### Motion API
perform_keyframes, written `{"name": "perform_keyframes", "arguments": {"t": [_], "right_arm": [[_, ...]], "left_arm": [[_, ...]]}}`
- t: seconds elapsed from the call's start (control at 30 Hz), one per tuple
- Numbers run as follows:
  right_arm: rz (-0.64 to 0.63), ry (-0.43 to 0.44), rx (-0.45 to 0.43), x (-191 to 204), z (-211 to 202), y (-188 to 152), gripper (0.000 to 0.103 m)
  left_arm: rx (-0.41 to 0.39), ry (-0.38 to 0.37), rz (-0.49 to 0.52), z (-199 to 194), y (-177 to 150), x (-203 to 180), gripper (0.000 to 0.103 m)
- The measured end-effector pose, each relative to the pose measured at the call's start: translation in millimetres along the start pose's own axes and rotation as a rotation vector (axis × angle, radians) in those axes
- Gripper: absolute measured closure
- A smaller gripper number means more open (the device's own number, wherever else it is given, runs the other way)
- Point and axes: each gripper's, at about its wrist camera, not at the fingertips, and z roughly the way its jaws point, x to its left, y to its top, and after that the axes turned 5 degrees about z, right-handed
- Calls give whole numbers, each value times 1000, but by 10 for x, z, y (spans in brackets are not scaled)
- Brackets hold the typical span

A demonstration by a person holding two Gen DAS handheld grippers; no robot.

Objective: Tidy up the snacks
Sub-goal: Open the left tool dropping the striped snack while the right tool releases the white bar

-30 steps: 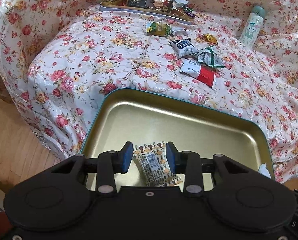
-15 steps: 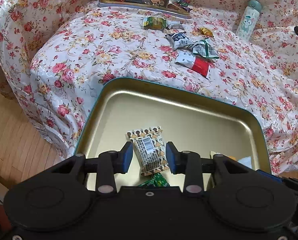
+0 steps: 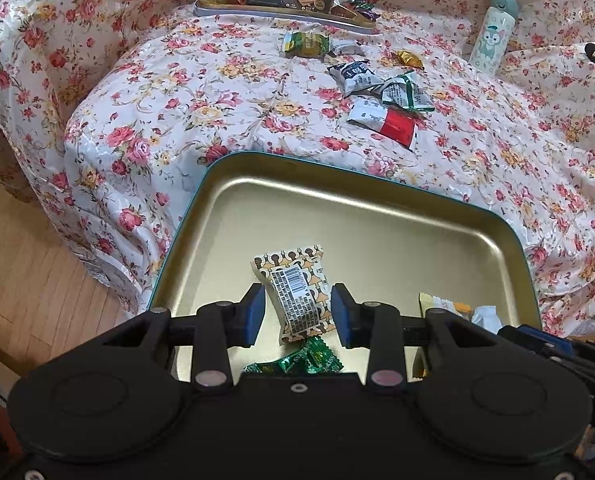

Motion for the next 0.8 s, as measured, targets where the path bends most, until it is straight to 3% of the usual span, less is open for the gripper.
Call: {"name": "perform_keyframes", "arguments": {"t": [0.8], "right_arm": [[-20, 10, -14, 39, -64, -15, 79]], "left_arm": [[-21, 72, 38, -77, -96, -69, 58]]}}
